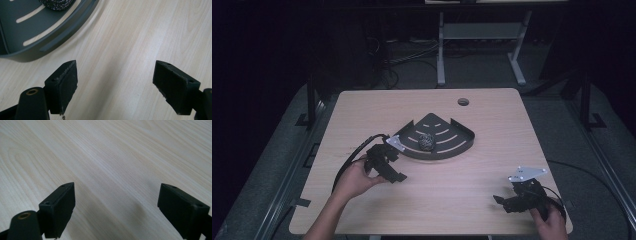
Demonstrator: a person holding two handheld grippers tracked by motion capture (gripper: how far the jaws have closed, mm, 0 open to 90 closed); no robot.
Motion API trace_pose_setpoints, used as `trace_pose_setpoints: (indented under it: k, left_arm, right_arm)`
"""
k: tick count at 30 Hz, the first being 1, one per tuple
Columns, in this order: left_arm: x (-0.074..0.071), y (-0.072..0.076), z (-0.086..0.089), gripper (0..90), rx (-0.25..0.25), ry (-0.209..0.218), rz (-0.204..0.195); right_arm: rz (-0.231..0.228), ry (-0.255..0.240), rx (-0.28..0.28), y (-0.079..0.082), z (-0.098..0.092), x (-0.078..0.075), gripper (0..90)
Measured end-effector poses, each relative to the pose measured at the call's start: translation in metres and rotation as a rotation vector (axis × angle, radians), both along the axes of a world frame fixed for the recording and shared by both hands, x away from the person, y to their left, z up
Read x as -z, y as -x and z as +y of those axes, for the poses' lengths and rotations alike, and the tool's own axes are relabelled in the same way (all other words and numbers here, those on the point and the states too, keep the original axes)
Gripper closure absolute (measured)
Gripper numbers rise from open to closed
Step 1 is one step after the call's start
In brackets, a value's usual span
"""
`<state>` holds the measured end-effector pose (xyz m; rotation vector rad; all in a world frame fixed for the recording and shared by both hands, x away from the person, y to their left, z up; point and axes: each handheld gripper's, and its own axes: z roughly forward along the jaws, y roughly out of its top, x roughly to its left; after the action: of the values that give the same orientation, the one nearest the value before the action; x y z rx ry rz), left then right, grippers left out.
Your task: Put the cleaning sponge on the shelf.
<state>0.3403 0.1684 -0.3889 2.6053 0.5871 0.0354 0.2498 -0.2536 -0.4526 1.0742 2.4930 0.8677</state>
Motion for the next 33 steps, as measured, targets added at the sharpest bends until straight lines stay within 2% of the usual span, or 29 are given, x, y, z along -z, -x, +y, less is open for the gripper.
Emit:
trace_pose_setpoints:
  k: [5, 17, 33]
  left_arm:
    - [0.005, 0.004, 0.008, 19.3, -0.011, -0.006, 0.010]
    - [0.013, 0.022, 0.024, 19.6, -0.021, -0.007, 0.004]
    - [0.021, 0.042, 0.056, 19.9, -0.062, 0.009, 0.013]
  right_arm:
    - [0.000, 0.002, 0.004, 0.000, -0.001, 0.000, 14.1]
    - [-0.024, 0.008, 0.007, 0.006, -0.002, -0.006, 14.1]
    - [-0.014, 0.008, 0.011, 0.009, -0.001, -0.004, 14.1]
